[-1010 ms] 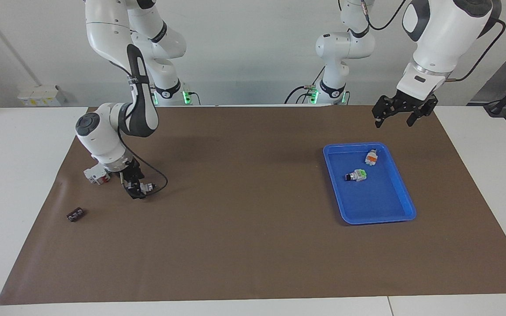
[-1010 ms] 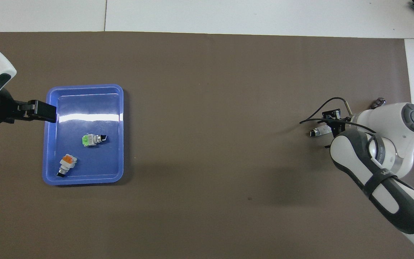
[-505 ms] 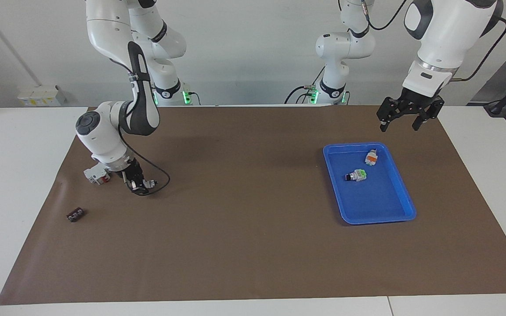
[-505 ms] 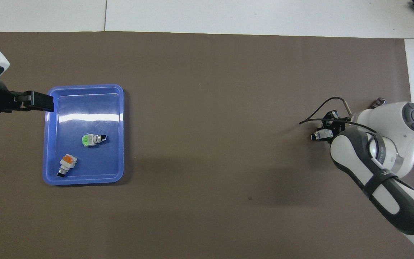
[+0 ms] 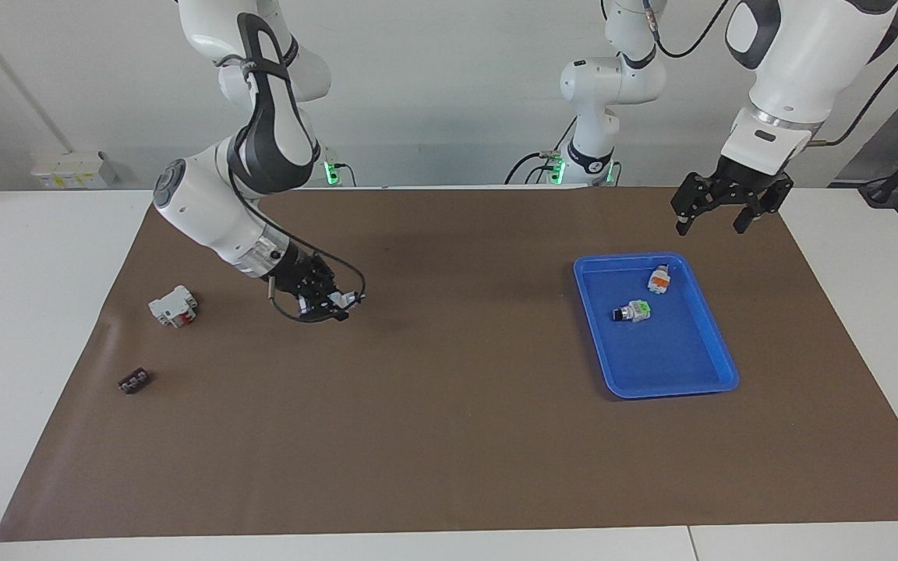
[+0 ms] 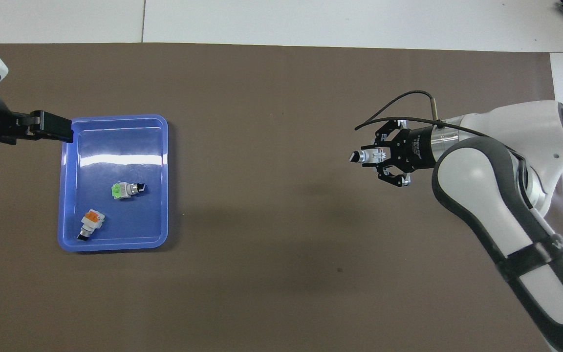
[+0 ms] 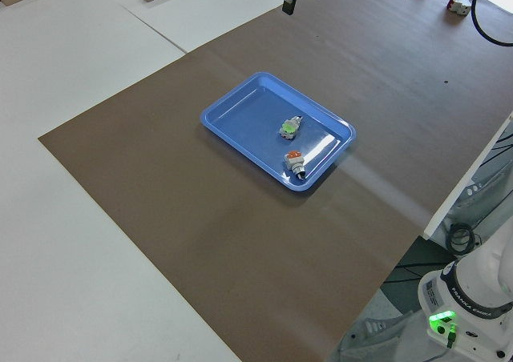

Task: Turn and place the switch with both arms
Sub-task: 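Lift the switch with the right gripper while the left gripper approaches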

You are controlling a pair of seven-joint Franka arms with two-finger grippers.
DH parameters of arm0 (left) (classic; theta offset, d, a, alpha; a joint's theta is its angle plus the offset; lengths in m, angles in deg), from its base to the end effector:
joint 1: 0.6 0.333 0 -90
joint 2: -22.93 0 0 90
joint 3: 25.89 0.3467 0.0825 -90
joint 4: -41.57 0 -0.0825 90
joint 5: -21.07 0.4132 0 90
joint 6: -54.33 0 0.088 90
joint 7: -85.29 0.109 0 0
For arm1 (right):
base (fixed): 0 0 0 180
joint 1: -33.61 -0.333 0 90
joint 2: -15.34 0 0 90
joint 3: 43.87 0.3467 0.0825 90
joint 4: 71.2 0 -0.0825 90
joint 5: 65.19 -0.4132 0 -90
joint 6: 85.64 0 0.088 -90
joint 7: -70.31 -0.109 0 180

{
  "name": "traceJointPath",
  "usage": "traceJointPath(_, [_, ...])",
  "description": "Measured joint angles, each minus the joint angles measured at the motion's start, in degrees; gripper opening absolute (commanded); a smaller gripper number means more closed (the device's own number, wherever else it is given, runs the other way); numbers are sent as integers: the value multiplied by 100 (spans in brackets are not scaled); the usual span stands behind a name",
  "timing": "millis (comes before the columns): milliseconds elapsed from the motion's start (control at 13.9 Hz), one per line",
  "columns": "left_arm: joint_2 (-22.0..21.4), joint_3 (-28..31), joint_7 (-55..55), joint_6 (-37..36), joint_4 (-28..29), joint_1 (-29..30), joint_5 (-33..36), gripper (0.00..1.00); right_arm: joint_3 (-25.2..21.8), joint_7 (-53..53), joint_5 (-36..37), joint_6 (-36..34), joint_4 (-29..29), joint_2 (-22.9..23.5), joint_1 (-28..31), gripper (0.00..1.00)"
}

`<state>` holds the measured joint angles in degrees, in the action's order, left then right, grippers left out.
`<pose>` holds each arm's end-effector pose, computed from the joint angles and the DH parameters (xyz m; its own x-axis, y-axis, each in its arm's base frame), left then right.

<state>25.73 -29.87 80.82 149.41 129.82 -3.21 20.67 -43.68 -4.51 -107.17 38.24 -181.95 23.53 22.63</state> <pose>0.6054 -0.0695 0.6477 0.9969 -0.0358 0.0694 -0.0370 -0.9992 0.0158 0.6174 0.1501 0.4450 0.0895 -0.8129 -0.5755 -0.9929 -0.0276 -0.1155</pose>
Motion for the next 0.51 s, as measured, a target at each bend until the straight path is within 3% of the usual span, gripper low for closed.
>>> traceJointPath(216, [209,1,-1,33,-127,6,-261,100,8,-562,-883,122,334,-6,-540,0])
traceJointPath(505, [233,24,-2,56,-52,199,-1407,96,136,-770,-1311,250,571,-6,-929,0])
